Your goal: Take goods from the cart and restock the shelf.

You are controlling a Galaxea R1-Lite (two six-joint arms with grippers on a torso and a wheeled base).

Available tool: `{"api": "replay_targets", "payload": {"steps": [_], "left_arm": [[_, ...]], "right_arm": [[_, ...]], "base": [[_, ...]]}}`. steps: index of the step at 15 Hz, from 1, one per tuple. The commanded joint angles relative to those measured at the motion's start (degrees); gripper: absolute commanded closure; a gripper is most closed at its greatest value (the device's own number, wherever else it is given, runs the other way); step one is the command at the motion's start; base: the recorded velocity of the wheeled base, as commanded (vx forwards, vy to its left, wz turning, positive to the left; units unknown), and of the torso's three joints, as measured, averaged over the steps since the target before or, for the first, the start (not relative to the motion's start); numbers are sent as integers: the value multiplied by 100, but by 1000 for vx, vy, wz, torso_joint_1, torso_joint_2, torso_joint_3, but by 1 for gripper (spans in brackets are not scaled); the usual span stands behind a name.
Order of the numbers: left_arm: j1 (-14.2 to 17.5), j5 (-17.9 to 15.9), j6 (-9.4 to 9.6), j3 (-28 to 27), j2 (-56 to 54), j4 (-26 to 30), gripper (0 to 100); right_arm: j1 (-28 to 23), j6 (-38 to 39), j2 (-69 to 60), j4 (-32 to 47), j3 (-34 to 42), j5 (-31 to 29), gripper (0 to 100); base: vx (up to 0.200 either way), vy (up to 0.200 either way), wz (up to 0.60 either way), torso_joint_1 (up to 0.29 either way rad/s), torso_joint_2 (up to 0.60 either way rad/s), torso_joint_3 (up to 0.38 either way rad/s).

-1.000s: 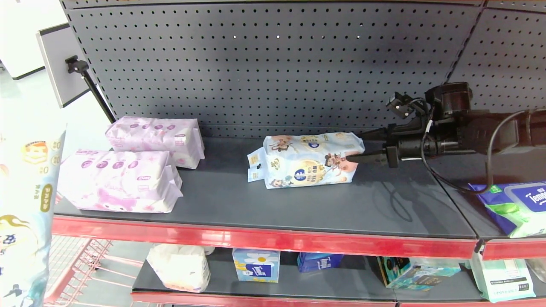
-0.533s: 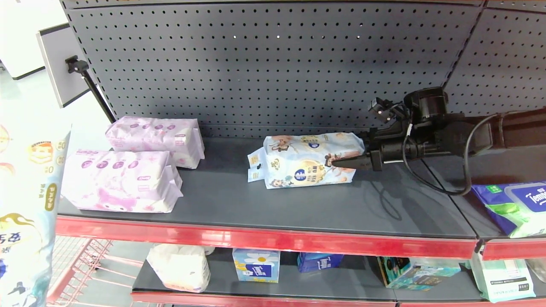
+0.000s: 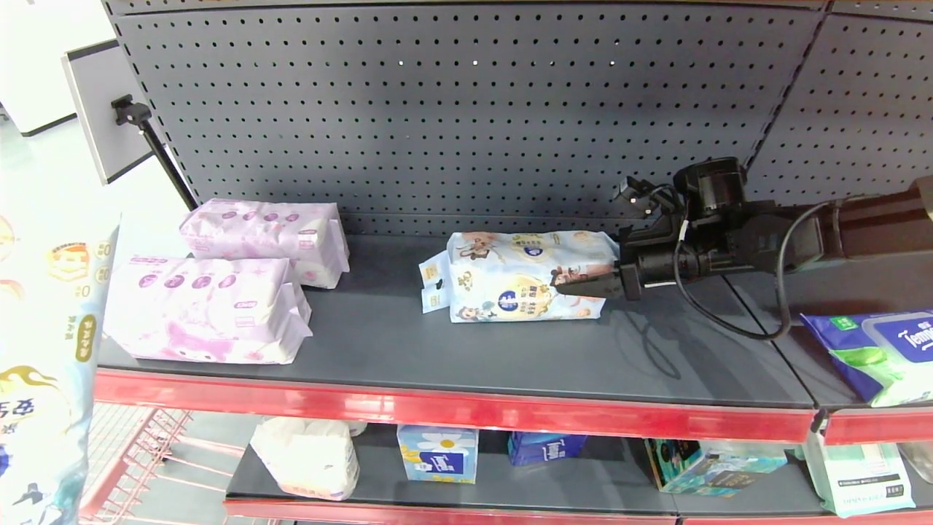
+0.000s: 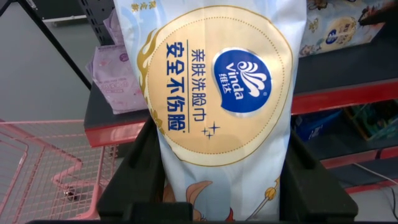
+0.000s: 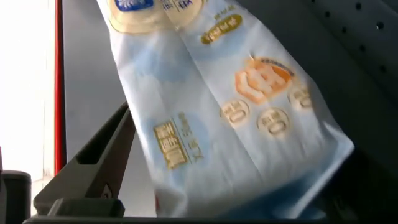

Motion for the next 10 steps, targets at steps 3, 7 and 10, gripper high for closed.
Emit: {"api": "replay_targets", "payload": {"steps": [3,7,10], "left_arm": [[6,6,0,9,-5,4,100],[6,6,0,17,-5,4,100],[6,6,8,26,-5,4,100]], "right_arm": [[6,-10,-17,-2,44,-2,100],[6,-54,-219,-2,194,7,100],[85,-71,-571,-11,563,25,100]], "base": [[0,0,0,0,0,0],[0,0,0,0,0,0],[0,0,0,0,0,0]]}}
